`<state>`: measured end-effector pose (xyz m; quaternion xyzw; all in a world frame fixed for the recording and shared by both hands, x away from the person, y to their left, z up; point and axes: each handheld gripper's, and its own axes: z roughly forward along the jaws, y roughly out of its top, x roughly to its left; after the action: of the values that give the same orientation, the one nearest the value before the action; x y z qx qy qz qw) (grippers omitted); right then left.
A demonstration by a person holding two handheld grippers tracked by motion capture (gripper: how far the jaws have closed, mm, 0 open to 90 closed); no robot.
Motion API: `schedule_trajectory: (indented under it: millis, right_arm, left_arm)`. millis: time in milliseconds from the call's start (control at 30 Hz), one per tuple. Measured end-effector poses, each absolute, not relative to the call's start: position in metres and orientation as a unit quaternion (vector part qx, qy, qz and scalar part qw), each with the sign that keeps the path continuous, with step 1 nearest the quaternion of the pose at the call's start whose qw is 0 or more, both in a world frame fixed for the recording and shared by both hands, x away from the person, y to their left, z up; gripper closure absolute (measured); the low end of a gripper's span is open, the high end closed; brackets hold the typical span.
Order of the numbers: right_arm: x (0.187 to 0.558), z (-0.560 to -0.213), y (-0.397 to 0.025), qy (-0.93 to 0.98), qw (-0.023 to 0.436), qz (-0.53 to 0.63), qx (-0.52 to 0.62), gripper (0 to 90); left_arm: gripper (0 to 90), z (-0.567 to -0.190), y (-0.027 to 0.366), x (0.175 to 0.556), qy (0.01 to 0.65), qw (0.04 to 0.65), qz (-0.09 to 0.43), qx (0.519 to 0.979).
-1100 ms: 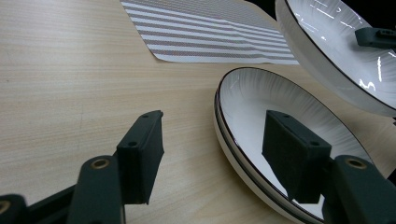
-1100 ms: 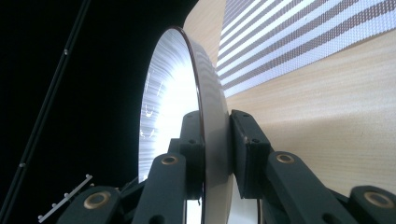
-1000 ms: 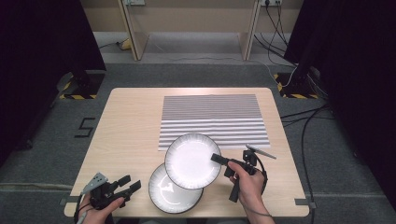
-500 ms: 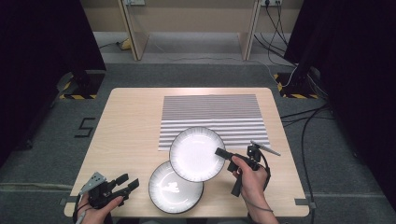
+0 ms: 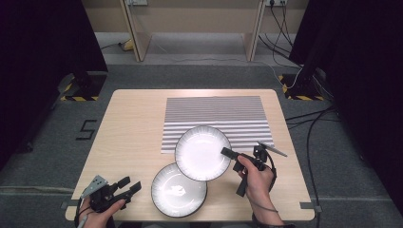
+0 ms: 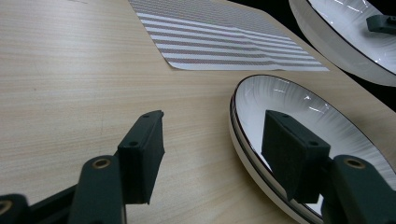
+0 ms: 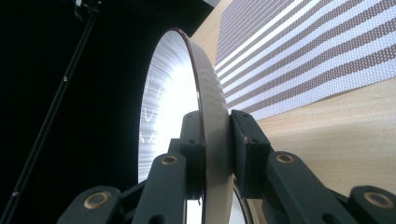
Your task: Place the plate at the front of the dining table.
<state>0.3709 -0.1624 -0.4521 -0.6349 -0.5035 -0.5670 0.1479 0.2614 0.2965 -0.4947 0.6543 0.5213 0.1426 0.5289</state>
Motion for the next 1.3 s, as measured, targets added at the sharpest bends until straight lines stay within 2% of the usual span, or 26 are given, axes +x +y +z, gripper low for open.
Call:
schedule_trajectory:
  millis: [1300]
  right_arm:
    - [0.396, -0.439, -0.172, -0.482, 0.126, -0.577, -0.647, 75.8]
  left_arm:
    - [38.2, -0.497, 0.3, 0.262, 0.523, 0.527, 0.146, 0.653]
